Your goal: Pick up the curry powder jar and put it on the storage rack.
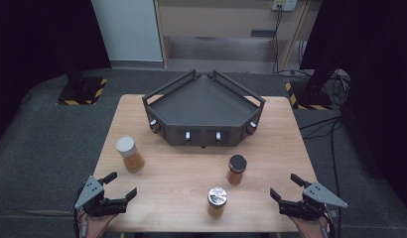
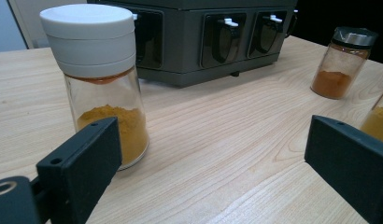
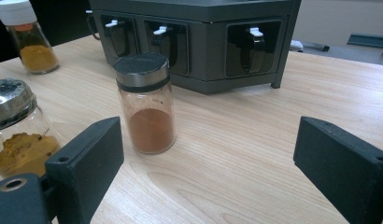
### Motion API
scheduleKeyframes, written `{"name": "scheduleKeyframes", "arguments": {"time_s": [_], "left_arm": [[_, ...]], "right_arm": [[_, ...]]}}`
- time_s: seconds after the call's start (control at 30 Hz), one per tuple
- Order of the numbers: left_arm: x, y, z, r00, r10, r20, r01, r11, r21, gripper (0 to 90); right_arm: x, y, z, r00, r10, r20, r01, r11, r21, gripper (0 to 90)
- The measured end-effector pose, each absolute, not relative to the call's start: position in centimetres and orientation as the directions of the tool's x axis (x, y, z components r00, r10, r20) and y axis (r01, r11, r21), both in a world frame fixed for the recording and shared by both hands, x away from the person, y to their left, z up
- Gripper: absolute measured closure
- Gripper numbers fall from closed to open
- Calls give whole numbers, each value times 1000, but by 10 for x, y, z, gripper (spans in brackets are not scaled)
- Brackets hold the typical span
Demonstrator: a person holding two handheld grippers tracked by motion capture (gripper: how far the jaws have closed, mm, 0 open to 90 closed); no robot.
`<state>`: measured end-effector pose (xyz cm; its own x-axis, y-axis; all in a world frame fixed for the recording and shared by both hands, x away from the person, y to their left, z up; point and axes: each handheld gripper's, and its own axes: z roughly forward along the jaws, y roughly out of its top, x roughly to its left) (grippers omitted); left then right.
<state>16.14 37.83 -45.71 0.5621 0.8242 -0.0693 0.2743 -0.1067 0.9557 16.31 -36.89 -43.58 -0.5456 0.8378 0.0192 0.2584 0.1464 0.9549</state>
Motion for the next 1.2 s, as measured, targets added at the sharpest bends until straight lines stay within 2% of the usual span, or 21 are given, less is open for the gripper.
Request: {"name": "scheduleKeyframes", "arguments": {"time_s": [1.2], "left_arm": [[162, 377, -456, 576, 815, -63, 277, -122, 953, 34]], "right_arm": [[165, -367, -435, -556, 831, 17, 262, 156, 952, 87]]}}
